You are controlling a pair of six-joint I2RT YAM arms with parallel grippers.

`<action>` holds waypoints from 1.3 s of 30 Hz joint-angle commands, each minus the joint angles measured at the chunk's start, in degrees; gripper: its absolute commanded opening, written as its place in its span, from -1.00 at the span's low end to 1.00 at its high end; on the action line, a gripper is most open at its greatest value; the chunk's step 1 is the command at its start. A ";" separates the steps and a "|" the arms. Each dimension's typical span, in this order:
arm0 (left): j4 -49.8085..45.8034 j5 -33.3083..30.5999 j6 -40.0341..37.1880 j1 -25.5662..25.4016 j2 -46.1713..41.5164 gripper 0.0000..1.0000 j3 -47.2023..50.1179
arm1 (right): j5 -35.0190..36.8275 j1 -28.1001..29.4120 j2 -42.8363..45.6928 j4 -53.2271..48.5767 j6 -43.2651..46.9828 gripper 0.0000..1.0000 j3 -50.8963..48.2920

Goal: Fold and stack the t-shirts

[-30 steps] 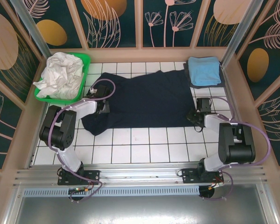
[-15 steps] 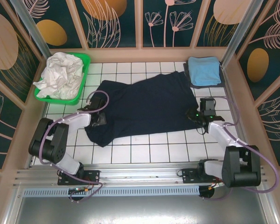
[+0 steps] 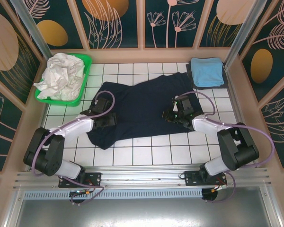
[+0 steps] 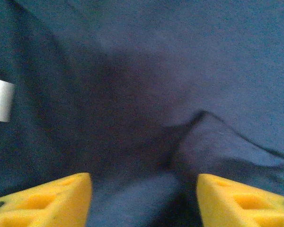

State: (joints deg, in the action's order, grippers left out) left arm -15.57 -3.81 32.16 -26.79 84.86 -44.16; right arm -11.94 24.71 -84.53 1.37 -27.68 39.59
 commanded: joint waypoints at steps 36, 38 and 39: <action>5.14 7.11 7.32 -18.89 7.42 0.20 -6.33 | -1.79 -14.88 2.95 5.44 -0.14 -0.53 -10.22; 3.78 6.56 6.77 -20.10 8.82 0.28 -8.18 | -2.11 -15.24 2.82 5.97 -0.22 -0.53 -10.74; 3.56 6.42 6.77 -20.58 9.22 0.30 -8.64 | -2.29 -15.44 2.79 6.14 -0.27 -0.54 -10.95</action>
State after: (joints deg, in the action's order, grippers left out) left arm -9.45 4.45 40.07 -46.19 92.97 -50.24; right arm -13.41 9.91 -82.65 5.50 -28.45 29.82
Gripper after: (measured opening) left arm 0.644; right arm 0.235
